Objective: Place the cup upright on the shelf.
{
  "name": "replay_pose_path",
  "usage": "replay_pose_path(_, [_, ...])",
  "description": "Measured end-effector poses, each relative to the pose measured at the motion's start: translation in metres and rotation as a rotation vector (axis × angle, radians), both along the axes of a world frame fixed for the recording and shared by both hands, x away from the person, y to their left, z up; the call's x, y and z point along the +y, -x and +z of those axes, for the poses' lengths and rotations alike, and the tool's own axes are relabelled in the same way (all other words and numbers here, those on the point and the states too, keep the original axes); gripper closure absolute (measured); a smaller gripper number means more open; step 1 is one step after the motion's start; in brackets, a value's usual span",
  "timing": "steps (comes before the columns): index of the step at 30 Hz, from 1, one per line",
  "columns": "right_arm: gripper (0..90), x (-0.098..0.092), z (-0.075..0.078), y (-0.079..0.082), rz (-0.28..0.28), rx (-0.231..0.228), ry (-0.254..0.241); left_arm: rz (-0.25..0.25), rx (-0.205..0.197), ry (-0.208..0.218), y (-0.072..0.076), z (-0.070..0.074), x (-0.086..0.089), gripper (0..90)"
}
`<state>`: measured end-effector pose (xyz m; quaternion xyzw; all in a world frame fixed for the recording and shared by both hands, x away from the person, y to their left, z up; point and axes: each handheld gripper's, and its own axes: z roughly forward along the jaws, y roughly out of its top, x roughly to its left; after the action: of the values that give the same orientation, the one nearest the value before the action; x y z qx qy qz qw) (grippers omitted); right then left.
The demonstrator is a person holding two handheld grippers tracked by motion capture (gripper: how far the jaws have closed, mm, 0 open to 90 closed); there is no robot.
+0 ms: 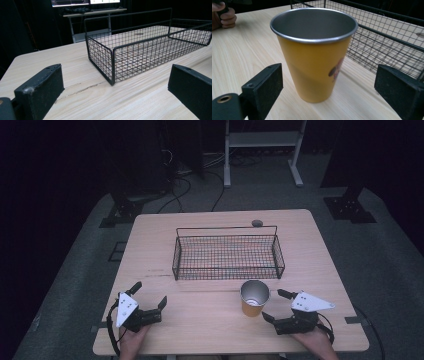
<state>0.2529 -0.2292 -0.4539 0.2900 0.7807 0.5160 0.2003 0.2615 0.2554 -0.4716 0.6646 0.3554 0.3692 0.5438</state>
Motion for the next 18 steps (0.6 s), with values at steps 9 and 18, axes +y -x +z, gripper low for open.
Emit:
replay_pose_path(9, [2.1, 0.016, 0.0, -0.008, 0.017, 0.003, 0.012, 0.001, -0.001, -0.003, 0.0, 0.0, 0.0, 0.0])
replay_pose_path(18, [1.8, 0.03, 0.0, -0.014, 0.032, -0.003, 0.013, -0.001, -0.001, -0.001, 0.0, 0.0, 0.0, 0.0])
